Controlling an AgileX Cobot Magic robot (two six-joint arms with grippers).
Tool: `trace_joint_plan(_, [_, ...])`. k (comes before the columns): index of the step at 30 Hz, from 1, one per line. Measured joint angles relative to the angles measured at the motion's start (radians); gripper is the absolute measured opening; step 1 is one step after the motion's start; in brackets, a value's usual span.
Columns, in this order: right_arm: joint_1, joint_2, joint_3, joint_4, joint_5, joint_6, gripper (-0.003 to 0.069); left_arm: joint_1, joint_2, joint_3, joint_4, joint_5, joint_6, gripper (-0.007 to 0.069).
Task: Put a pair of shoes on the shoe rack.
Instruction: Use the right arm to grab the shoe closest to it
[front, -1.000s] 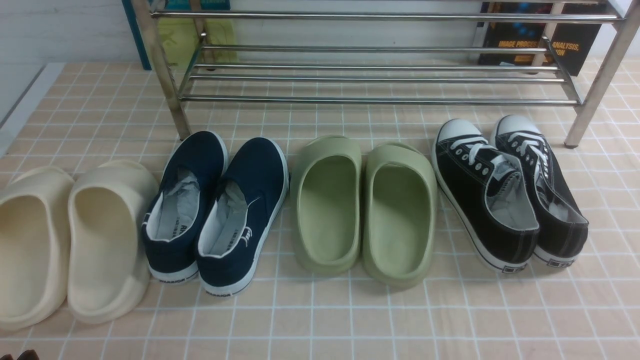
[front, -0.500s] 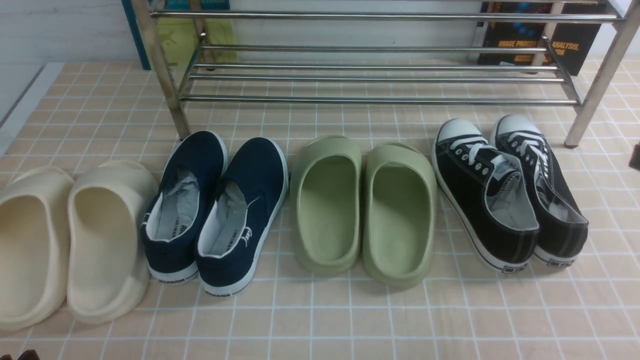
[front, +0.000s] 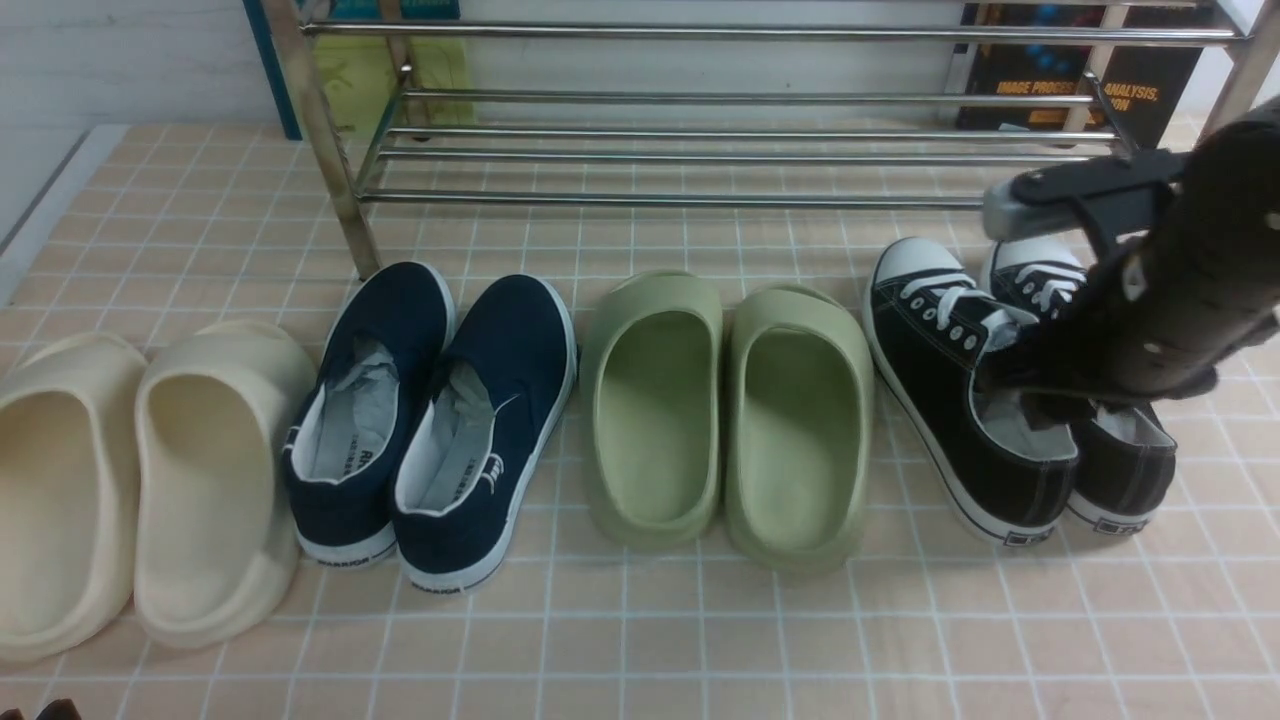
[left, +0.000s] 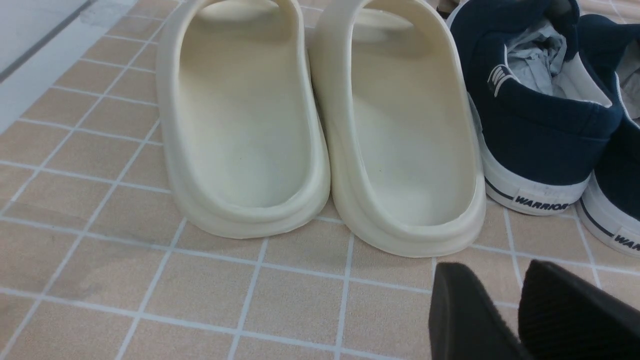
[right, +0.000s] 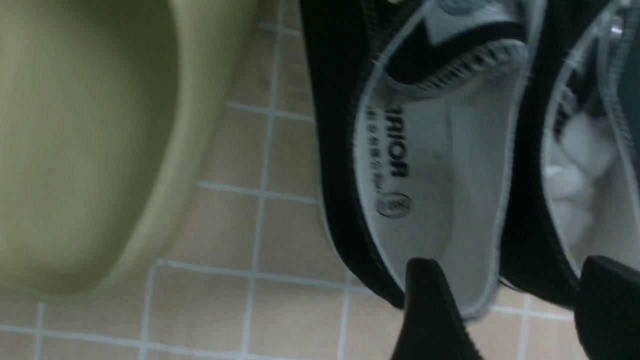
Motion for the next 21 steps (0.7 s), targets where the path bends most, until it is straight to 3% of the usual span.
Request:
trace_joint_plan(8, [0.000, 0.156, -0.009, 0.035, -0.150, -0.008, 0.0363, 0.000, 0.000, 0.000, 0.000, 0.000, 0.000, 0.0220])
trace_joint_plan(11, [0.000, 0.186, -0.009, 0.038, -0.178, -0.010, 0.0290, 0.000, 0.000, 0.000, 0.000, 0.000, 0.000, 0.0222])
trace_joint_plan(12, [0.000, 0.200, -0.010, 0.042, -0.187, -0.019, 0.0209, 0.000, 0.000, 0.000, 0.000, 0.000, 0.000, 0.0223])
trace_joint_plan(14, [0.000, 0.202, -0.010, 0.046, -0.187, -0.025, 0.0156, 0.000, 0.000, 0.000, 0.000, 0.000, 0.000, 0.0225])
trace_joint_plan(16, [0.001, 0.200, -0.013, 0.051, -0.182, -0.032, 0.0018, 0.000, 0.000, 0.000, 0.000, 0.000, 0.000, 0.0231])
trace_joint_plan(21, [0.001, 0.150, -0.014, 0.061, -0.127, -0.037, -0.0006, 0.000, 0.000, 0.000, 0.000, 0.000, 0.000, 0.0233])
